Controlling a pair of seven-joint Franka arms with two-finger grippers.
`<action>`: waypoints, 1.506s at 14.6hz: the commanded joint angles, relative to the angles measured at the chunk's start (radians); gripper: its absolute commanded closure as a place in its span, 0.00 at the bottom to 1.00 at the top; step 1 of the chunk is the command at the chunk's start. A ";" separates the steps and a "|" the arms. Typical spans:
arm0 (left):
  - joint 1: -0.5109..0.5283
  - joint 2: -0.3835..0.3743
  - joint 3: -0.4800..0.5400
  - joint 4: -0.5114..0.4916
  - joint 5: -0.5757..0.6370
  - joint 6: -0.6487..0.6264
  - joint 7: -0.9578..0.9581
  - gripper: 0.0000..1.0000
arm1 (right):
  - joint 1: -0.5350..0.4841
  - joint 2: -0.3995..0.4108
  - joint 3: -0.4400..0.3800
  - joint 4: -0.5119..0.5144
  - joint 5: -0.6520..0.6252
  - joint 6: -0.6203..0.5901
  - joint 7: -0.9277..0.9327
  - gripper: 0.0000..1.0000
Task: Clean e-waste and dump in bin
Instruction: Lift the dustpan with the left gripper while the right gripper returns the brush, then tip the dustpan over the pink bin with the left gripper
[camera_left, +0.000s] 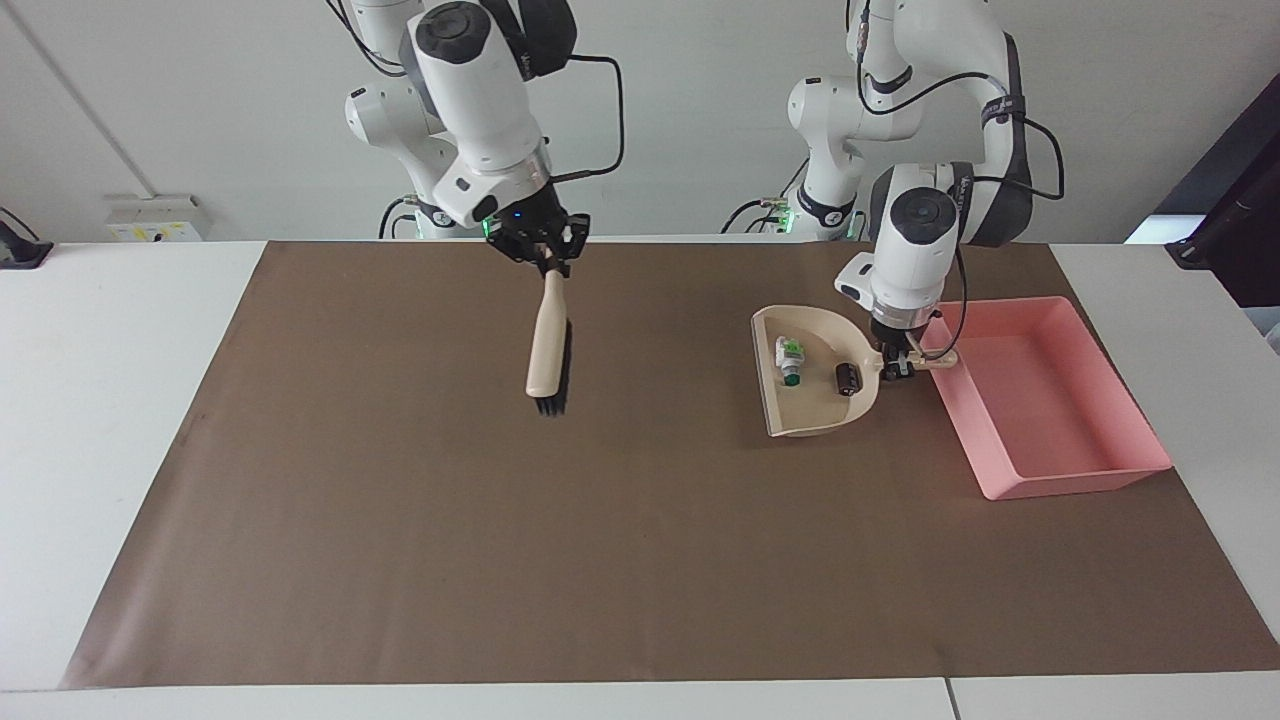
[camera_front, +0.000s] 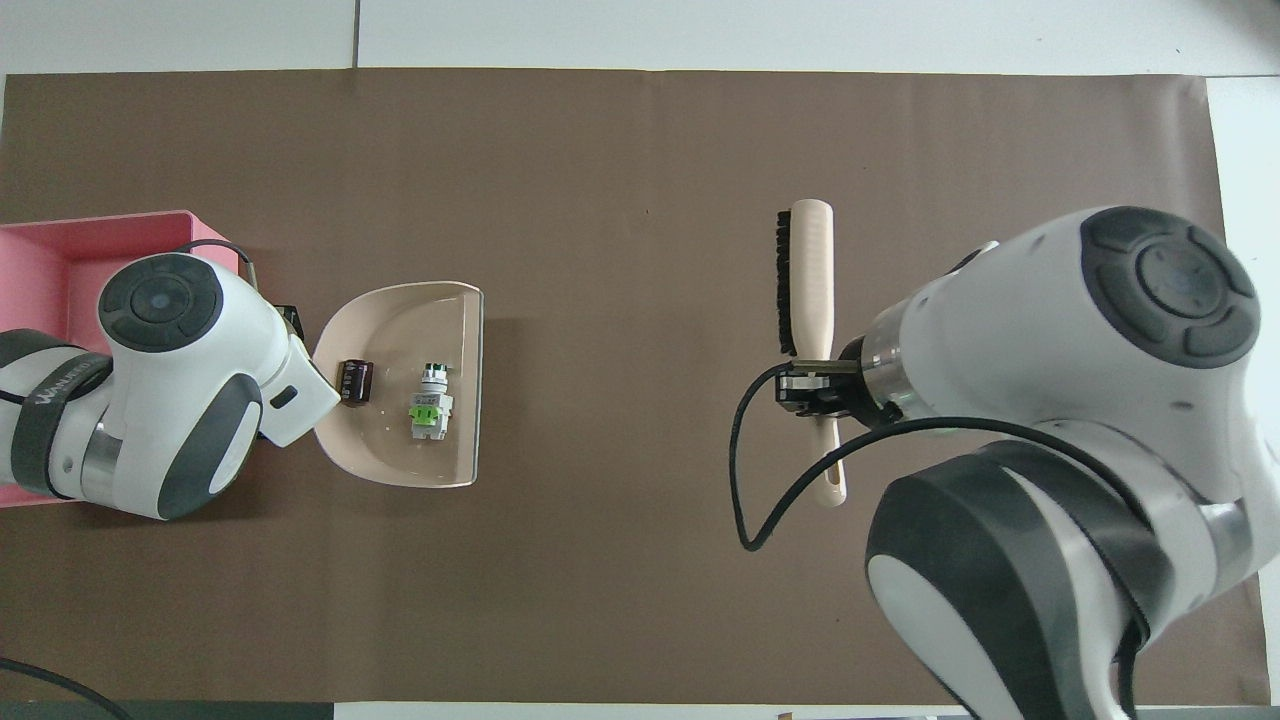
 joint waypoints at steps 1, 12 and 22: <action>0.040 -0.020 0.005 0.120 -0.027 -0.136 0.072 1.00 | -0.162 -0.006 0.019 -0.062 -0.083 -0.015 -0.152 1.00; 0.449 0.024 0.013 0.304 -0.012 -0.123 0.326 1.00 | -0.514 0.036 0.021 -0.372 -0.200 0.278 -0.510 1.00; 0.476 0.125 0.011 0.296 0.463 0.011 0.170 1.00 | -0.507 0.014 0.023 -0.481 -0.184 0.432 -0.526 0.99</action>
